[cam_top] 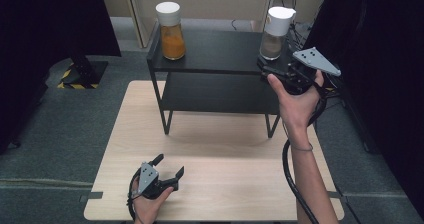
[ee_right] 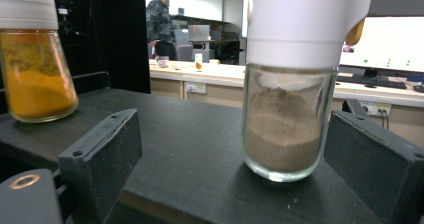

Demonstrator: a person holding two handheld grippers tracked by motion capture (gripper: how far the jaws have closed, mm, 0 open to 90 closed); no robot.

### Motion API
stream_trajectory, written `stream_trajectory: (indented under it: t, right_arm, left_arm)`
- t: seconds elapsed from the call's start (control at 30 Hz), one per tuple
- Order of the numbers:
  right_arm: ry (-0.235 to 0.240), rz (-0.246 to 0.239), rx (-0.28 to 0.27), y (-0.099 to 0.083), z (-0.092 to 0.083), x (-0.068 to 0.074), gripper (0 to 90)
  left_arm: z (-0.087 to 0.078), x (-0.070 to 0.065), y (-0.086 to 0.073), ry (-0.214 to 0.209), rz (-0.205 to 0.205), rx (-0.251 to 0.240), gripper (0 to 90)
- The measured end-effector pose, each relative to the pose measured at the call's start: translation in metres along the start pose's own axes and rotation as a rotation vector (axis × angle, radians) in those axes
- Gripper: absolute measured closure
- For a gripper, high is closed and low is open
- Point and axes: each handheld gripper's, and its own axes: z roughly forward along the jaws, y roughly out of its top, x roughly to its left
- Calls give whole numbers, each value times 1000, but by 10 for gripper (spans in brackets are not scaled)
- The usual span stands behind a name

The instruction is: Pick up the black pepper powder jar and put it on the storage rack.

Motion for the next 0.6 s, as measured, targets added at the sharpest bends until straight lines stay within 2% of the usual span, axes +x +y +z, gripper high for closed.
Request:
stream_trajectory:
  t: [0.6]
  right_arm:
    - [58, -49, 5, -25, -23, 8, 89]
  left_arm:
    - [0, 0, 0, 2, 0, -2, 107]
